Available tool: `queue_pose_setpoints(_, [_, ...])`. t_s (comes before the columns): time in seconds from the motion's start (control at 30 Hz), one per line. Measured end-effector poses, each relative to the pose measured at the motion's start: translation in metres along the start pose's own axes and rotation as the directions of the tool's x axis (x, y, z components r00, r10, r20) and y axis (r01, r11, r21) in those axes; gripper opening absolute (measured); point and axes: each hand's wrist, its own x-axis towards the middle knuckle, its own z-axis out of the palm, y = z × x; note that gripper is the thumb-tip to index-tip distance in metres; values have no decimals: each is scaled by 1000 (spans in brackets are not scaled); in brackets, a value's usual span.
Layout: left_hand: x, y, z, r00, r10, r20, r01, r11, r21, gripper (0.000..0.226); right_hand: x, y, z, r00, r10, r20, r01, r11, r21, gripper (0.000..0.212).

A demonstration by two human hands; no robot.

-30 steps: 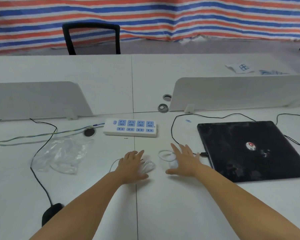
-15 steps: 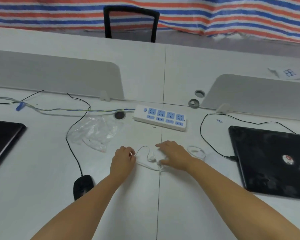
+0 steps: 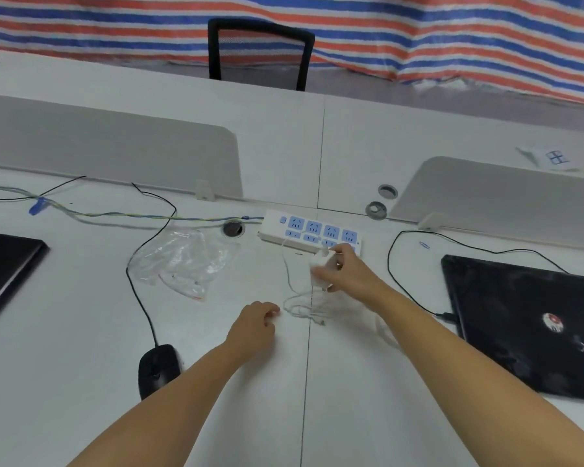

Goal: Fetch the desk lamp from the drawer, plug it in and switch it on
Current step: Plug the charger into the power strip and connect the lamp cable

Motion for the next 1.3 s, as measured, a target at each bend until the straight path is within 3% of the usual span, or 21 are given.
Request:
queue_pose_setpoints(0.1, [2,22,8,980,37,196,-8,989,-150,75,-8,-9,-11,998,23,50,-31,984,174,50])
queue_pose_setpoints(0.2, [6,40,19,956,50,289,36,958,-284,70,-15,-11,-17,992,25,127,-59,962,266,52])
queue_pose_setpoints(0.37, [24,41,40,998,-25,54,24,999,30,41,-28,-24,-23,975,8,224,-77,950,303,41])
queue_pose_setpoints(0.43, [26,45,41,990,-112,-88,113,994,10,31,-34,-34,-29,958,-2,287,-77,961,264,35])
queue_pose_setpoints(0.53, [33,48,39,953,-205,-222,231,968,97,41,-42,-47,-42,924,17,382,-66,991,114,23])
queue_pose_setpoints(0.6, [39,48,37,954,-184,-237,238,945,224,45,-46,-52,-51,897,66,438,-50,998,-48,19])
queue_pose_setpoints(0.7, [47,48,37,972,-91,-217,162,928,335,32,-44,-50,-62,861,172,479,-35,959,-282,24])
queue_pose_setpoints(0.8, [47,49,36,978,-58,-199,124,934,336,18,-37,-46,-69,870,245,429,-18,884,-468,31])
queue_pose_setpoints(0.9, [39,46,31,977,-80,-196,130,957,259,8,-17,-43,-70,933,231,276,17,736,-676,33])
queue_pose_setpoints(1.0, [27,39,25,981,-122,-154,121,993,-13,12,8,-32,-65,999,29,35,15,498,-867,40])
queue_pose_setpoints(1.07, [14,30,22,984,-141,-105,120,975,-184,13,26,-17,-61,986,-154,-61,15,450,-893,39])
queue_pose_setpoints(1.13, [-1,19,22,983,-169,-71,145,955,-260,19,42,-6,-60,950,-280,-139,39,546,-837,31])
queue_pose_setpoints(1.17, [-9,14,22,981,-184,-61,161,950,-269,21,49,-4,-60,939,-291,-185,52,651,-757,26])
queue_pose_setpoints(1.23, [-22,7,25,979,-201,-30,183,937,-297,22,61,-2,-60,951,-200,-237,60,869,-491,26])
queue_pose_setpoints(1.3, [-27,6,26,983,-182,18,177,921,-348,25,74,3,-60,976,-112,-185,53,952,-301,34])
